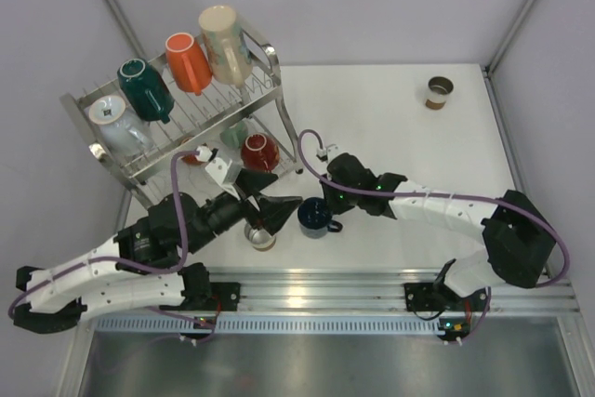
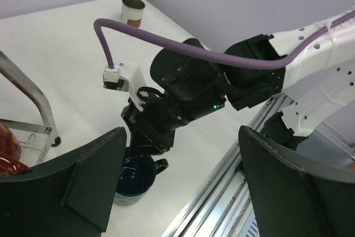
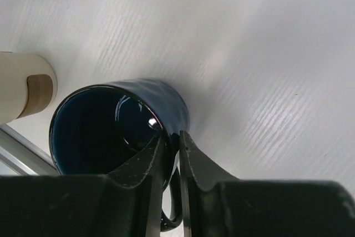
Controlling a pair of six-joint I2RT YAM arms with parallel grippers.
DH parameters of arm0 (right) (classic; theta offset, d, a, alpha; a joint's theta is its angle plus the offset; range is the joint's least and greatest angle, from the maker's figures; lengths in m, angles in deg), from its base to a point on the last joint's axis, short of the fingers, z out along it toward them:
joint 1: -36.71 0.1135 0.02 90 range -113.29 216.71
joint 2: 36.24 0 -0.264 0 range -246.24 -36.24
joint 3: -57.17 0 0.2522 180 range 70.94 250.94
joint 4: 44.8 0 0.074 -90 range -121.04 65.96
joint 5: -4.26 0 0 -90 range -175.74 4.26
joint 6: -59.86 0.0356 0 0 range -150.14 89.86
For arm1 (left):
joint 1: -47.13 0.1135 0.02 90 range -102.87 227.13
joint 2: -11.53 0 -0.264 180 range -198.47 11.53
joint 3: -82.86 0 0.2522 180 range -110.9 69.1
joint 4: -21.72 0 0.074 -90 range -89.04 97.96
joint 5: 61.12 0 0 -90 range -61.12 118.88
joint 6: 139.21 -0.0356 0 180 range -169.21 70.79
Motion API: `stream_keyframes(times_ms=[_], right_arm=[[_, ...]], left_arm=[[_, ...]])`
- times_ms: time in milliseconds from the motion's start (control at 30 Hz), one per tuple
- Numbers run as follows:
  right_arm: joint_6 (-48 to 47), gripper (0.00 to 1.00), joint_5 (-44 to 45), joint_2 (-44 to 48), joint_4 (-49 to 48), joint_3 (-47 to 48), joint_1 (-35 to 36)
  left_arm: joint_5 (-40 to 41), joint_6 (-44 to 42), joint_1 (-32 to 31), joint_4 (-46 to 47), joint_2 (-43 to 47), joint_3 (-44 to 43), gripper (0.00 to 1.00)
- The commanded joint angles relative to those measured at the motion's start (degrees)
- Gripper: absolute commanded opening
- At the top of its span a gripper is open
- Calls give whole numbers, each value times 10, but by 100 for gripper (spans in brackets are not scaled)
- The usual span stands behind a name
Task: Load the cups into the dish rack
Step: Grab a cup with the right arm, then pass the cup from the right arm to the left
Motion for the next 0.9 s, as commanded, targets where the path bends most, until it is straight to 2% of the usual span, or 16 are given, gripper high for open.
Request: stream_keyframes(times_ms=[0, 167, 300, 367, 567, 633, 767, 800, 867], right_arm=[[8, 13, 16, 9, -37, 14, 8], [15, 0, -11, 49, -60, -11, -14], [30, 0, -71, 91, -95, -44, -64], [49, 0, -131, 120, -116, -75, -88], [105, 0, -244, 233, -159, -142, -218], [137, 0, -276, 266, -178, -151, -283], [188, 0, -341, 332, -188, -143, -404], [202, 0, -381, 340, -201, -141, -454], [261, 0, -420, 357, -249, -138, -505]], left_arm=[[-38, -25, -2, 57, -9, 10, 87], [-66, -27, -2, 67, -38, 10, 86], [-86, -20, -2, 74, -74, 1, 83], [-83, -5, -1, 85, -91, -1, 83], [-146, 53, 23, 144, -151, -5, 84], [-232, 77, 53, 189, -179, -18, 84], [-332, 130, 96, 252, -232, -33, 83], [-349, 141, 105, 269, -244, -29, 82], [-399, 182, 138, 318, -255, -24, 81]])
